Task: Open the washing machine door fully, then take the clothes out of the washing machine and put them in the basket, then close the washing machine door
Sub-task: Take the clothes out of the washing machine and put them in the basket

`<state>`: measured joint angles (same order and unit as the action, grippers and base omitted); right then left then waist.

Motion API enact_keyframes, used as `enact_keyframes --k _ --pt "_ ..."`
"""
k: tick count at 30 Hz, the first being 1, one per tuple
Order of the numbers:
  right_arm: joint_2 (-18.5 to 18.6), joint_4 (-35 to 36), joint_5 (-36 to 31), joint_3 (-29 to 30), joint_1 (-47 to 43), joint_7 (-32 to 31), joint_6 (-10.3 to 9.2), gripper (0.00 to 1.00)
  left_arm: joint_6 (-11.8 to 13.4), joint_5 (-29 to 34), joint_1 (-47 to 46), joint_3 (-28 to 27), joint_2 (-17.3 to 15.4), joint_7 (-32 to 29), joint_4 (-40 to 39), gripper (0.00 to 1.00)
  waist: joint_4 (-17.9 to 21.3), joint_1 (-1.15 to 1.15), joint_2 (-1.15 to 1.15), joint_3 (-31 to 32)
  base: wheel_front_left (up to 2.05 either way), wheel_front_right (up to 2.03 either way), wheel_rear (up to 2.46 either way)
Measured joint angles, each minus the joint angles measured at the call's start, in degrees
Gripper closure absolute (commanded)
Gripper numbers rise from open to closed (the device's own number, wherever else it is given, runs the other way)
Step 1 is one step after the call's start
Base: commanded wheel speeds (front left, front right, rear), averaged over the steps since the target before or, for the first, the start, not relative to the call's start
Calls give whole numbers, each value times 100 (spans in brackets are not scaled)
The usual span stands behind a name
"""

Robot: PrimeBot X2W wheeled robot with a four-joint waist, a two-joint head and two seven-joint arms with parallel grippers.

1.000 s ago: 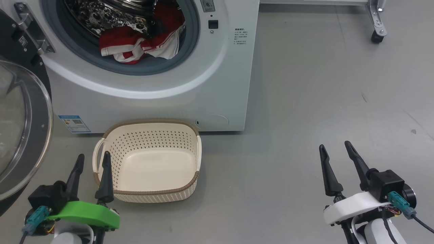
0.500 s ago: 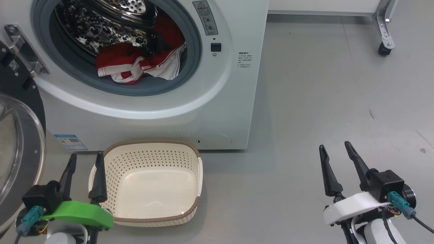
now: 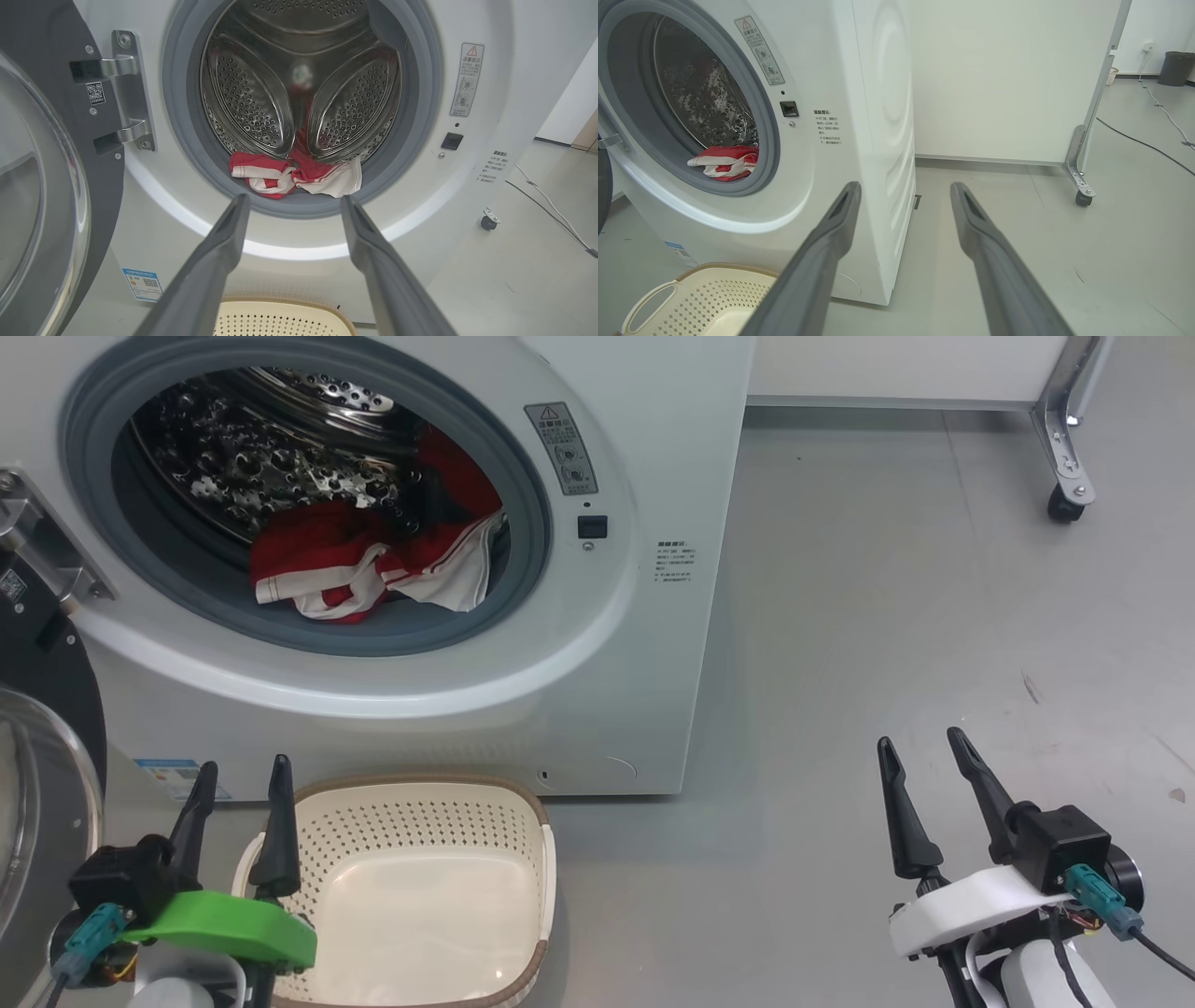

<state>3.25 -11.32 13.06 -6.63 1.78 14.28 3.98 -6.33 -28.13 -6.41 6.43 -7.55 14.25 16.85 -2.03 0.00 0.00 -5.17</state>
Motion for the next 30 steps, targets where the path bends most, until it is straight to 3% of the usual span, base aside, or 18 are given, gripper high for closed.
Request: enact_keyframes --k 30 --pt "-12 -62 -9 -9 -1 0 48 0 -9 51 1 101 23 1 103 0 0 0 0 91 18 -18 0"
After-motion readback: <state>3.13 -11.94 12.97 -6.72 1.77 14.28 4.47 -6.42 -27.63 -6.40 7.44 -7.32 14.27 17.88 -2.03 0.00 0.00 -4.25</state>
